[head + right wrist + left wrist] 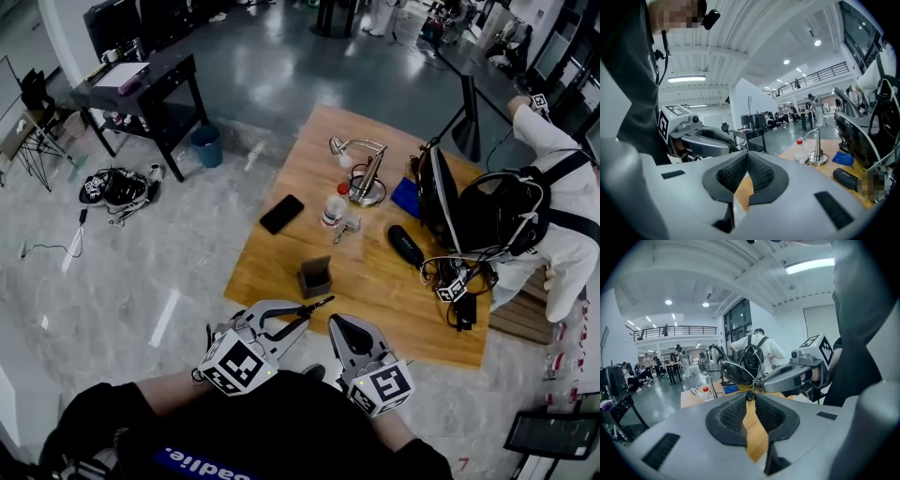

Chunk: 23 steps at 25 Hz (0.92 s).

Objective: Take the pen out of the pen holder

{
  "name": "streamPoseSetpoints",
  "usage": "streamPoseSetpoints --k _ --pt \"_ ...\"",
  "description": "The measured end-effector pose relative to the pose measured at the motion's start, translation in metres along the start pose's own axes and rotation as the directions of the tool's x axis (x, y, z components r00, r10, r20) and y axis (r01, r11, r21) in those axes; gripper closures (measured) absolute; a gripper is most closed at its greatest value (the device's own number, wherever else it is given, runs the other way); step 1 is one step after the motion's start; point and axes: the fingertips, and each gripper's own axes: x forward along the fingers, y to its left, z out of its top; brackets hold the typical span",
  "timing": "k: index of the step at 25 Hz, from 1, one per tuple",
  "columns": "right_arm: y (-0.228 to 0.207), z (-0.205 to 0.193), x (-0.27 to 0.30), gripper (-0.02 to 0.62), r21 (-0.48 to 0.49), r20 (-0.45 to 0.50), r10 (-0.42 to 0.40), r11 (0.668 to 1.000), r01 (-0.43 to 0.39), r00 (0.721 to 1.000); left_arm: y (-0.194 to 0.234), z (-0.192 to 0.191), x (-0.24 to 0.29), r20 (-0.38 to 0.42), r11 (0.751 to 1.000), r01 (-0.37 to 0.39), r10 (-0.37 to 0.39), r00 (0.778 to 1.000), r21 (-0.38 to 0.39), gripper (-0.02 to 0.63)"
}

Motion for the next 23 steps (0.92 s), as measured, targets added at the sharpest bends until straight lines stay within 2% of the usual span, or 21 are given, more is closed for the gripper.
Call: streamPoseSetpoints --k 10,15,20,23 --pt "0.0041 -0.0012 -0.0002 0.589 0.001 -0.005 0.001 1.0 -0.001 1.0 0.0053 -0.0009 -0.0041 0.004 1.0 -0.015 0.015 1.0 -0.013 0.537" --pt "0.0029 -0.0055 -0.0012 0.589 0.01 -0.006 -0.004 1.0 0.004 1.0 0.0065 0.0032 -0.0017 0.019 1.0 -0.011 0.011 1.0 0.003 0.537" --pt "0.0025 -0.0044 -0.0024 0.589 0.01 -0.006 -0.004 1.0 0.004 1.0 0.0068 -0.005 -0.0007 -0.005 1.0 -0.021 0.02 1.0 -0.02 0.538" --pt "0.0035 -0.004 -0.0036 0.589 0.011 -0.004 -0.006 1.0 0.006 1.0 0.006 -0.0016 -0.0003 0.004 1.0 -0.015 0.015 1.0 -0.008 0.537"
